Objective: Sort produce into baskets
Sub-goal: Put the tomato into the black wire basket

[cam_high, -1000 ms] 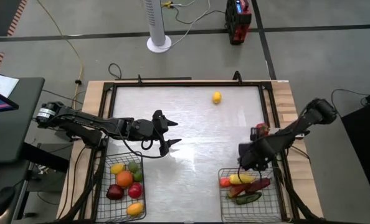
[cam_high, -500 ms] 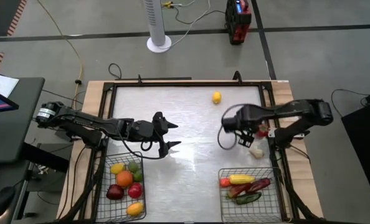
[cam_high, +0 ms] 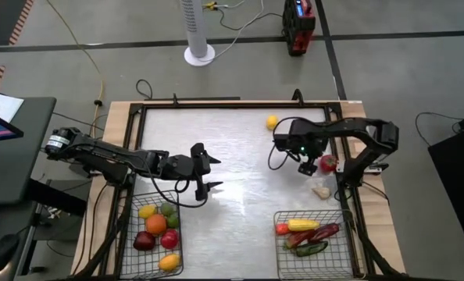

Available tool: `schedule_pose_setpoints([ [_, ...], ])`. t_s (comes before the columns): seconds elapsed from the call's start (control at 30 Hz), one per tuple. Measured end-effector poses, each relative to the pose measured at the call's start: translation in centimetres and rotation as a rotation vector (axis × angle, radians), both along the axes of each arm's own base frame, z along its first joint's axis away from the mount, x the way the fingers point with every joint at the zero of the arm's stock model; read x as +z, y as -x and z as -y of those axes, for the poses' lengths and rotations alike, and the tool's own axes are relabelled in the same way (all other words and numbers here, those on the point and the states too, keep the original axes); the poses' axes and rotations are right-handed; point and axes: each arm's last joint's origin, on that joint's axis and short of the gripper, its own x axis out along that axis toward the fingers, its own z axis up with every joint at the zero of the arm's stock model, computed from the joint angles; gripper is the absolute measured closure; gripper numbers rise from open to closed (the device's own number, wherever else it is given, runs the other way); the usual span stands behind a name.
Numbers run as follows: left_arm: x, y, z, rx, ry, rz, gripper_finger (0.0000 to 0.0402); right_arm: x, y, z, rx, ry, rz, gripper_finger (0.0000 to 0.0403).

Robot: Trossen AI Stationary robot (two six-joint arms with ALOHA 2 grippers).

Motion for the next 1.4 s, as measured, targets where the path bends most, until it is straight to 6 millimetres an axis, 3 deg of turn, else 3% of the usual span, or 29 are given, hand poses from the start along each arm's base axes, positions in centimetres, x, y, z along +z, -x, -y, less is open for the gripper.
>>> schedule_pose_setpoints([
  [0.17,-0.1,0.1,0.0,-0.003,-0.009,-0.019,0.0068,-1.8,1.9,0.5,-0.021,-0.011,-0.051,0.0017],
  [0.5,-0.2,0.1,-0.1,0.007,-0.007,-0.020,0.0068,-4.0,3.2,0.2,-0.010,-0.001,-0.058,0.0017],
  [0.73,-0.2,0.1,-0.1,0.008,-0.005,-0.018,0.0068,-4.2,3.1,-0.1,0.003,0.010,-0.065,0.0020],
  [0.87,-0.2,0.1,-0.1,0.008,-0.005,-0.018,0.0068,-4.2,3.1,0.1,-0.007,0.003,-0.061,0.0044],
  [1.03,-0.1,0.1,-0.1,0.008,-0.005,-0.016,0.0068,-4.2,3.0,0.0,-0.003,-0.004,-0.059,0.0083],
  [1.17,0.1,0.2,-0.1,0.010,-0.006,-0.013,0.0068,-3.8,2.7,-0.4,0.016,-0.006,-0.052,0.0084],
  [1.4,3.3,0.5,-0.1,0.019,-0.070,0.070,0.0068,-0.1,0.4,-1.9,0.052,0.017,0.118,0.0084],
])
